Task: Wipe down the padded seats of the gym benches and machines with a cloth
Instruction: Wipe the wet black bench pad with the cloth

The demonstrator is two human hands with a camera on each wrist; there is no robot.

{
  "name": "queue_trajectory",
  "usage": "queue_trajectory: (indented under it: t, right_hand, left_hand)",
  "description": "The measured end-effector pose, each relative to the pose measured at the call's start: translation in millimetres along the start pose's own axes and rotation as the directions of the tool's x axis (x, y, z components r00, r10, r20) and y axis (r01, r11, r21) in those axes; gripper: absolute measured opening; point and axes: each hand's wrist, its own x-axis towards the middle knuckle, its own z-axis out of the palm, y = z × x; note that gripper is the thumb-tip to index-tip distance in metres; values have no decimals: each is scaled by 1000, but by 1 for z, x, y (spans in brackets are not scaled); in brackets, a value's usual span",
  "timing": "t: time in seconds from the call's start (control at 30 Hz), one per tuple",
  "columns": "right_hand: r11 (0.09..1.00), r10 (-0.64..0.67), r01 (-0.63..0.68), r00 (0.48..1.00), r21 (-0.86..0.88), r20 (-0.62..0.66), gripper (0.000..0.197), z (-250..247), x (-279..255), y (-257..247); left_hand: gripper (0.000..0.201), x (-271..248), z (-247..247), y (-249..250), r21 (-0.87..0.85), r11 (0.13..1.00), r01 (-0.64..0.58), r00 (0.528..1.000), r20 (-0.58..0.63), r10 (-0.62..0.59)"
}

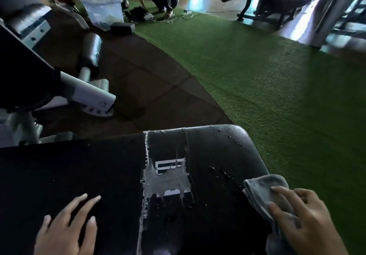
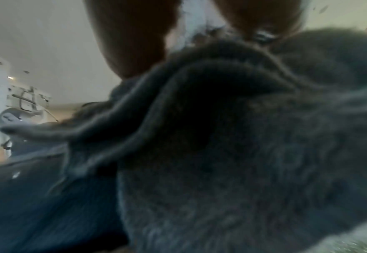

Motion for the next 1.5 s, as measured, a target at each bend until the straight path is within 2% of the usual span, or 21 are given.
queue_trajectory:
  t: [0.03,0.07,0.2,0.27,0.37,0.5,0.7,0.77,0.87,1.0,1.1,1.23,1.37,1.43,1.5]
  right_hand:
    - [999,-10,11,1000,47,-10,39,6,-3,2]
    - [996,-28,30,999,87,-23,39,12,-6,5]
    - [981,-97,99,995,165,-25,50,23,-20,20]
    - [986,-35,35,999,164,-1,60,28,-26,16]
    - [994,99,-98,995,48,-16,75,39,-28,-6]
    - [937,338,-328,937,-120,82,71,37,-15,-41]
    - [861,380,-311,920,-403,102,61,44,4,-62]
    - [862,308,-228,945,-453,111,57,51,7,-75]
    - [946,84,-30,985,-324,154,54,62,-1,-111]
    - [957,-175,206,971,-204,160,49,70,-39,-124]
    - [948,-238,257,964,-188,119,47,55,-60,-95]
    - [955,-155,183,979,-233,134,50,39,-62,-40]
    - [971,124,-107,990,-212,68,55,36,-31,-15]
    - [965,173,-144,978,-219,119,52,46,-11,-20]
    - [943,179,-114,965,-312,190,59,53,6,-38]
  left_hand:
    - [47,-1,4,-4,-25,1000,-14,1000,-20,13]
    - [48,-2,8,-7,-47,999,-24,999,-46,22]
    - [49,-4,12,-7,-106,994,-33,994,-110,22]
    - [48,-4,7,-1,-89,996,-27,993,-114,17]
    - [49,-4,-4,9,-77,997,-1,995,-95,-6]
    - [50,-4,-9,14,-84,995,51,997,-45,-55]
    - [51,-3,-8,13,-103,990,96,995,-8,-97]
    - [50,-4,-7,15,-120,988,102,995,-11,-104]
    - [50,-4,-6,13,-138,986,95,995,-20,-99]
    - [50,-6,-5,11,-139,987,76,996,-30,-81]
    - [49,-6,-5,11,-167,983,81,995,-42,-89]
    - [48,-5,-4,11,-183,980,77,995,-47,-87]
    - [47,-4,-1,9,-187,981,58,994,-81,-75]
    - [46,-4,1,9,-192,980,51,993,-93,-70]
    - [46,-5,1,10,-194,979,53,993,-91,-72]
